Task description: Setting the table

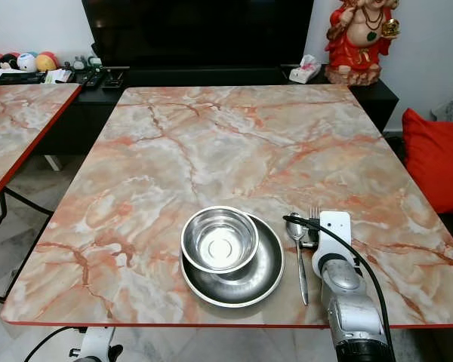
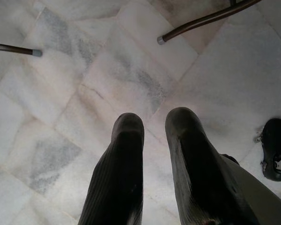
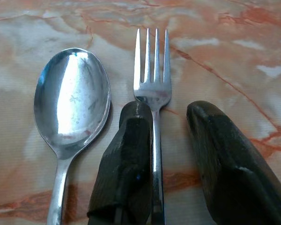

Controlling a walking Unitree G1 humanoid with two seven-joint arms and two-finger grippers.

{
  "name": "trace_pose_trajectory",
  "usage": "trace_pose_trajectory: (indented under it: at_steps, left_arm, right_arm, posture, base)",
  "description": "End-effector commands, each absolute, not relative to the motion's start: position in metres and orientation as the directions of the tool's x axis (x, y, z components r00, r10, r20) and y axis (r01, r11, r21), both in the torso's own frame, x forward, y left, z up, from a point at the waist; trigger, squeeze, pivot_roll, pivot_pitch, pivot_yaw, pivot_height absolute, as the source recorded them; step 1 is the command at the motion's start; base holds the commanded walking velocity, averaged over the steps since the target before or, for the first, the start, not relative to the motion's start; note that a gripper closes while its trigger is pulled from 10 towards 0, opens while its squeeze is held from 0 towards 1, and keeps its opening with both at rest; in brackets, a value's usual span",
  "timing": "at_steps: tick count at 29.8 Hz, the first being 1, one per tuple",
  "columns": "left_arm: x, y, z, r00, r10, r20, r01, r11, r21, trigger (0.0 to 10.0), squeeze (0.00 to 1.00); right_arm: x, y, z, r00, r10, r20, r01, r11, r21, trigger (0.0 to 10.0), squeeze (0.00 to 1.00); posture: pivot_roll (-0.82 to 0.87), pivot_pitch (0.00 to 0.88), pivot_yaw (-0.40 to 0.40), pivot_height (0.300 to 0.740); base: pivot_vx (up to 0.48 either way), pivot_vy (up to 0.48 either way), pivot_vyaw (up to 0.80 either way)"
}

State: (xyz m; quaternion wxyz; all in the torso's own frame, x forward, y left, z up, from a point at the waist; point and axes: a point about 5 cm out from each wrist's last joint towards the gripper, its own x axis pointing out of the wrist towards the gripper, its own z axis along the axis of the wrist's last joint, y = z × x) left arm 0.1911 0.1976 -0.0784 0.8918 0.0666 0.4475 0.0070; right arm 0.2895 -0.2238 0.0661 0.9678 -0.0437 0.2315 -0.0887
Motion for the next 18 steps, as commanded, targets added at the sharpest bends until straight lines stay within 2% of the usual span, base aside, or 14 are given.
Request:
trace_pose_trajectory:
  at_steps: [1,18]
  left_arm:
    - [0.1879,0.1973,-0.0803,0.584,0.070,-0.809,0.058,0.990,0.128,10.0,0.00]
    - [0.1877,0.1957,-0.0807,0.581,0.067,-0.811,0.058,0.991,0.124,10.0,0.00]
  right_arm:
    - [0.2902,-0.2217,0.0637,0.874,-0.187,-0.450,0.145,0.981,-0.126,10.0,0.00]
    - [0.2945,-0.2237,0.0721,0.888,-0.201,-0.414,0.165,0.979,-0.121,10.0,0.00]
  posture:
    - [0.01,0.000,0.027,0.740]
    - [0.01,0.000,0.027,0.740]
  base:
    - [0.000,0.000,0.00]
    - [0.000,0.000,0.00]
